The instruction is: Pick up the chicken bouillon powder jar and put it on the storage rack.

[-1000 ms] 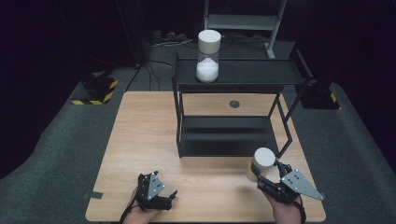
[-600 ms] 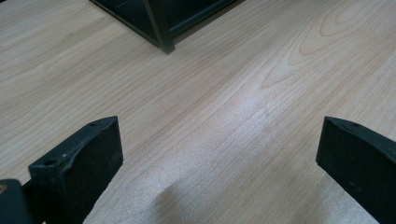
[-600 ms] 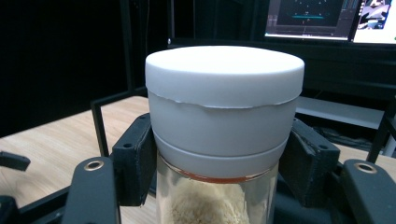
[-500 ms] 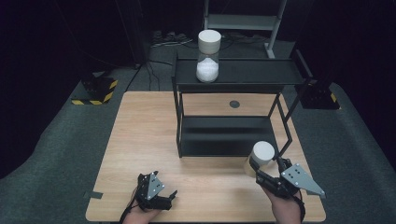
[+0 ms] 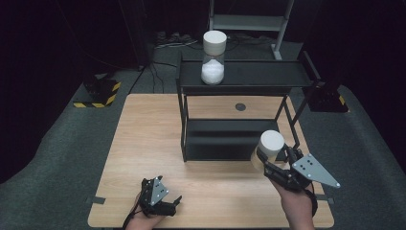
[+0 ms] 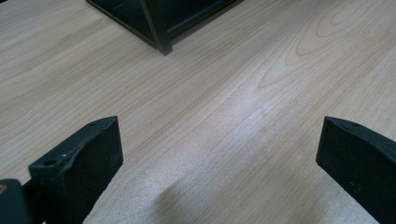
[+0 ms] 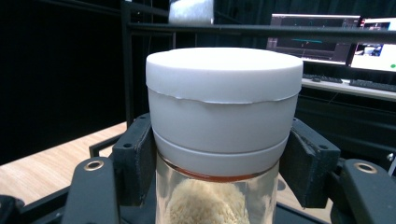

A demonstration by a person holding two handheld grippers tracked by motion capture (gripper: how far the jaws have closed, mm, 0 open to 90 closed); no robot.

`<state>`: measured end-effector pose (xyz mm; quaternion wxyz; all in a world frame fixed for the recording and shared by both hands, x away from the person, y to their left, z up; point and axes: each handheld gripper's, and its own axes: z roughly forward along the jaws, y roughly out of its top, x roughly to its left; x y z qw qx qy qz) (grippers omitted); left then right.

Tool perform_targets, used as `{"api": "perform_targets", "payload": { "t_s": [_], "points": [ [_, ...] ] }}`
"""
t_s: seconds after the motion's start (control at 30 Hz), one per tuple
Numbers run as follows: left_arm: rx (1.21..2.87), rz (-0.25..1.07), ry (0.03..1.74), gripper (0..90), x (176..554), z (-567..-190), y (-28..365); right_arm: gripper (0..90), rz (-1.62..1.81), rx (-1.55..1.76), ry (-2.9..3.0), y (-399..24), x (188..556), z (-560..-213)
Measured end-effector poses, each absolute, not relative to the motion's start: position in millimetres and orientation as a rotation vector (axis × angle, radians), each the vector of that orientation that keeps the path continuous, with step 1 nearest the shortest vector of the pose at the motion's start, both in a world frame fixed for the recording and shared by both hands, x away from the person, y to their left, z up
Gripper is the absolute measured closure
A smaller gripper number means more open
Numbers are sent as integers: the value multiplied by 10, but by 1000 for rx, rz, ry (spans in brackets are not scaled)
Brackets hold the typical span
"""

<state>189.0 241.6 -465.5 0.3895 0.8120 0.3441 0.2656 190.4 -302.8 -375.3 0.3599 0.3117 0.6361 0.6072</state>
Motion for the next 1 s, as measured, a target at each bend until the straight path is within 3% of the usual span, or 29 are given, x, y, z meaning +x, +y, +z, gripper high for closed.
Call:
{"api": "perform_targets", "payload": {
  "t_s": [1.0],
  "points": [
    [2069, 669, 865, 9, 1894, -4653, 2419, 345, 1571, 783, 1593, -2847, 2235, -3155]
  ]
}}
